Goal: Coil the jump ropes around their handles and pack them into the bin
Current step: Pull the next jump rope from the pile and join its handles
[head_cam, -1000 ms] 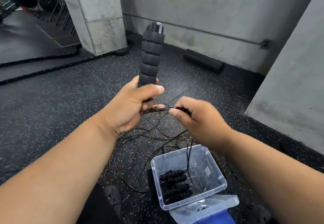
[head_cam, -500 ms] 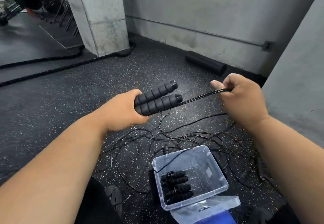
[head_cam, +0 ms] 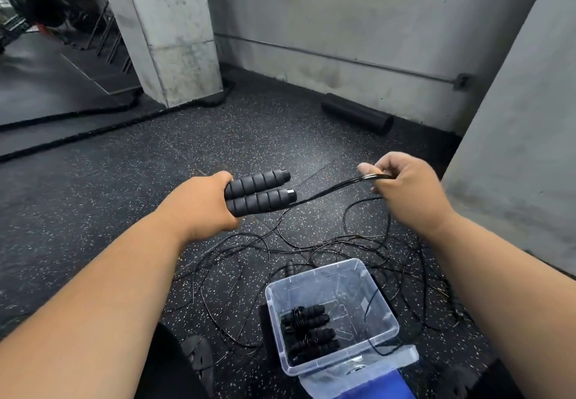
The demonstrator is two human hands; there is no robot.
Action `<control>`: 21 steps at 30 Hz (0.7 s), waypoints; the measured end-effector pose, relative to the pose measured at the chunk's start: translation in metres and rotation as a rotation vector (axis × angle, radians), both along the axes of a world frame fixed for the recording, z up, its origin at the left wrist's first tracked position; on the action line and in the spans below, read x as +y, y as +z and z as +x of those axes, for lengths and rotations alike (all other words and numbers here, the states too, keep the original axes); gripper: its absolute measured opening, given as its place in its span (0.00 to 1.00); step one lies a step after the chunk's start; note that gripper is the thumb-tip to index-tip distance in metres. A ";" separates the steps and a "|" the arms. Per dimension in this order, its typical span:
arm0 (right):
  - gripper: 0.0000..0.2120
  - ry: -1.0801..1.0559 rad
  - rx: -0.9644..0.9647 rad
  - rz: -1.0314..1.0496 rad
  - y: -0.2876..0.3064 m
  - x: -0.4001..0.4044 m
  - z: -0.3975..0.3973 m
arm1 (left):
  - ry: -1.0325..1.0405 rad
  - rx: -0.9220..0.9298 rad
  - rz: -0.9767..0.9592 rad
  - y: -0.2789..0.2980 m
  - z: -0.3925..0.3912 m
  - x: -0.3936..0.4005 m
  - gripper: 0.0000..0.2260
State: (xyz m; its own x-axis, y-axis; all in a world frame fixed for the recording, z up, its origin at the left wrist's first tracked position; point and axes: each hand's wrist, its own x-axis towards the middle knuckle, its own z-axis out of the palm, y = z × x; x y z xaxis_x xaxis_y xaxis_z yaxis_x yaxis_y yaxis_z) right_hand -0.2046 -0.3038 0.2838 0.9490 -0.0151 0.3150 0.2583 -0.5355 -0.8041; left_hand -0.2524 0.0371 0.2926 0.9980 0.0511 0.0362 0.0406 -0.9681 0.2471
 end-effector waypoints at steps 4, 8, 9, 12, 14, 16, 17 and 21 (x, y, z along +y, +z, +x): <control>0.14 0.066 0.103 -0.027 -0.008 -0.006 0.004 | 0.066 -0.052 0.009 0.002 0.002 0.005 0.17; 0.09 0.002 0.107 -0.193 -0.019 -0.024 0.013 | 0.312 -0.289 -0.111 0.019 0.005 0.027 0.21; 0.09 -0.011 0.115 -0.226 -0.022 -0.027 0.015 | 0.377 -0.338 -0.136 0.022 0.005 0.035 0.21; 0.09 -0.039 0.159 -0.389 -0.030 -0.034 0.018 | 0.544 -0.424 -0.177 0.025 0.004 0.062 0.22; 0.09 -0.075 0.181 -0.466 -0.035 -0.040 0.018 | 0.624 -0.436 -0.181 0.023 0.004 0.076 0.22; 0.12 -0.086 0.203 -0.479 -0.039 -0.045 0.019 | 0.655 -0.400 -0.179 0.019 0.003 0.084 0.21; 0.13 -0.069 0.217 -0.473 -0.041 -0.046 0.019 | 0.652 -0.371 -0.180 0.017 0.002 0.085 0.20; 0.18 0.101 0.235 -0.387 -0.041 -0.032 0.013 | 0.478 -0.150 -0.195 0.009 0.000 0.070 0.19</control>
State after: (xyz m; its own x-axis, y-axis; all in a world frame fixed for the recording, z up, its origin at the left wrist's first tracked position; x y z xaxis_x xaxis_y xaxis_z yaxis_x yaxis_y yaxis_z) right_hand -0.1913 -0.3362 0.2428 0.9860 0.1573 0.0557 0.1594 -0.7893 -0.5929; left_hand -0.2528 0.1068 0.3011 0.8462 0.5190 0.1209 0.4164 -0.7856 0.4576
